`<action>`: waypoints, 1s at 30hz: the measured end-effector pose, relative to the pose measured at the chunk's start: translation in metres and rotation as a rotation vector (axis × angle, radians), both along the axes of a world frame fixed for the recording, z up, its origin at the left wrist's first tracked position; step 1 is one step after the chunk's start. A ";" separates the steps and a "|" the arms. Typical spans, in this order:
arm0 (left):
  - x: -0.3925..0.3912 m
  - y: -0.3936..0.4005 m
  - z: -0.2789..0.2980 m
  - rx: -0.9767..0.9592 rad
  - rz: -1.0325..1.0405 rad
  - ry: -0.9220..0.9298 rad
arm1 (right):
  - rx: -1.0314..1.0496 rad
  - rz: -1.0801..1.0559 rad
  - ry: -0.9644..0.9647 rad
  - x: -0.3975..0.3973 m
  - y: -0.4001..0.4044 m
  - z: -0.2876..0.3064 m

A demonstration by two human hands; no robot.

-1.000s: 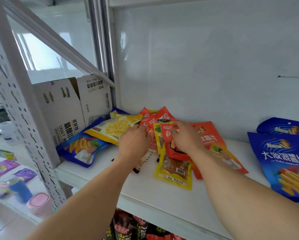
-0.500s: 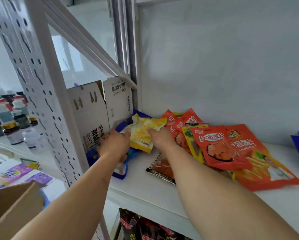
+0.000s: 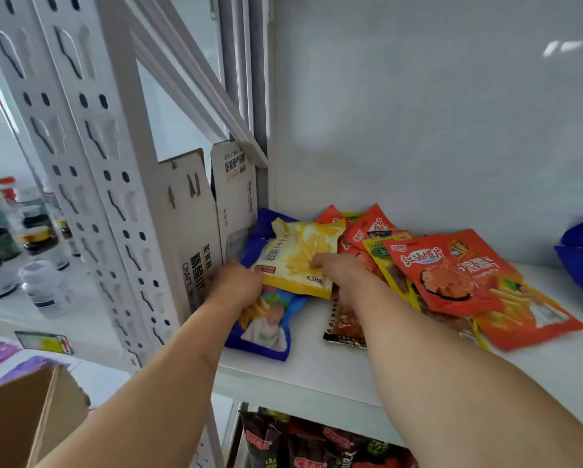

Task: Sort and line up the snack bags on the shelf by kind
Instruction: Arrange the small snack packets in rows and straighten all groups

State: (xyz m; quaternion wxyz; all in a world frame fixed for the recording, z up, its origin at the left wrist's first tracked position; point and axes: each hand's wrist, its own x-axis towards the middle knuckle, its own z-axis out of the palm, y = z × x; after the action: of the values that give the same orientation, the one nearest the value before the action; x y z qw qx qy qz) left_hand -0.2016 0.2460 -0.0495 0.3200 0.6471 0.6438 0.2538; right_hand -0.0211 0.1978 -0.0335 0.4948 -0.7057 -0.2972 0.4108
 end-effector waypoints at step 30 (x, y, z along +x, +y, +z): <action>0.051 -0.041 0.025 -0.329 -0.449 -0.338 | 0.280 -0.158 0.195 0.078 -0.087 0.014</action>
State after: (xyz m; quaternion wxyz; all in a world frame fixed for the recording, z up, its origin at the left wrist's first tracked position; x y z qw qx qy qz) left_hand -0.1502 0.2049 -0.0248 0.5705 0.6613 0.4552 0.1733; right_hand 0.0570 0.1106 -0.0197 0.6455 -0.6080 -0.2457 0.3917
